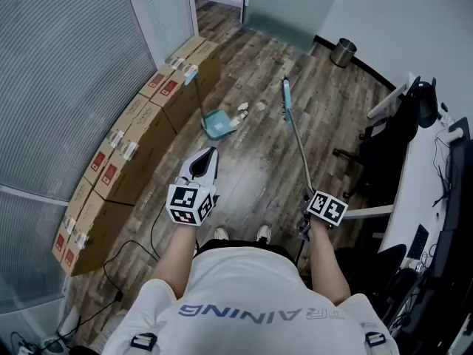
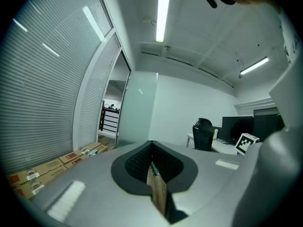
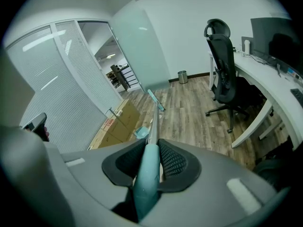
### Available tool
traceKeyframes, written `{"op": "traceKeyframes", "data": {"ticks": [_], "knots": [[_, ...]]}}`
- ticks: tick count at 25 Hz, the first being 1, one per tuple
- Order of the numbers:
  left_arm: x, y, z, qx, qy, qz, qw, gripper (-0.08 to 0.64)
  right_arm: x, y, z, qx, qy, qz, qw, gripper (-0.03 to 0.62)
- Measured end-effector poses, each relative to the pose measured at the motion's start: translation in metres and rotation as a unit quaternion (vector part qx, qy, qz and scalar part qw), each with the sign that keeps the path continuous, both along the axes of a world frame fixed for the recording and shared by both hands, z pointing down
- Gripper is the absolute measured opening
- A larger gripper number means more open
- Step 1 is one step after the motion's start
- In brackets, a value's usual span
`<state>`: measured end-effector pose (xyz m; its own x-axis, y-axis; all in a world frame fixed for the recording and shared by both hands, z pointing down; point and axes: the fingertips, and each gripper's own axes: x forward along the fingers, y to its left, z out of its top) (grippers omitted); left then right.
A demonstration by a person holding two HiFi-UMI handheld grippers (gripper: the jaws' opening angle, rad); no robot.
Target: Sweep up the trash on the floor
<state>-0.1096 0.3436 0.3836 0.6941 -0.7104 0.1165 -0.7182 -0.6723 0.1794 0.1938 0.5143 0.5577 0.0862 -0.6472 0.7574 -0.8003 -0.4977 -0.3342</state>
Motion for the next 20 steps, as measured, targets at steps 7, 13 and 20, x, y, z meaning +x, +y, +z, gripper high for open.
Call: {"op": "traceKeyframes", "data": {"ticks": [7, 13, 20], "knots": [[-0.021, -0.008, 0.009, -0.005, 0.007, 0.001, 1.0, 0.002, -0.014, -0.006, -0.005, 0.009, 0.006, 0.011, 1.0, 0.104], [-0.035, -0.015, 0.03, -0.025, 0.013, 0.003, 0.9996, 0.002, -0.026, -0.013, -0.006, 0.013, 0.01, 0.013, 1.0, 0.106], [-0.035, -0.048, 0.038, -0.033, 0.011, -0.007, 0.9994, 0.002, -0.022, -0.046, -0.001, 0.003, 0.01, 0.002, 1.0, 0.106]]}}
